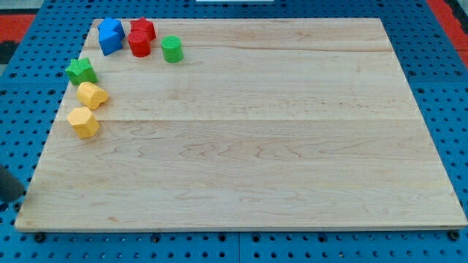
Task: Place your arm at the bottom left side of hexagon
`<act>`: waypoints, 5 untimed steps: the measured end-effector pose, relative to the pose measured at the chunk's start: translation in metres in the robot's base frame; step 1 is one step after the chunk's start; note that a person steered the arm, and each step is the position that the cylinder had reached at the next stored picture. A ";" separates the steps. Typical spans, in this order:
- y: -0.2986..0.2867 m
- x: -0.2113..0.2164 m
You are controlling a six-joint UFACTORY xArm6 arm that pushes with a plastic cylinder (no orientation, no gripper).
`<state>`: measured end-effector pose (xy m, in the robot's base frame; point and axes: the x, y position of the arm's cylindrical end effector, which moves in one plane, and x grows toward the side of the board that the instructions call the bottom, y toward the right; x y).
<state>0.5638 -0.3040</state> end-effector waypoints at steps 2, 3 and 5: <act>0.000 -0.026; 0.000 -0.026; 0.016 -0.048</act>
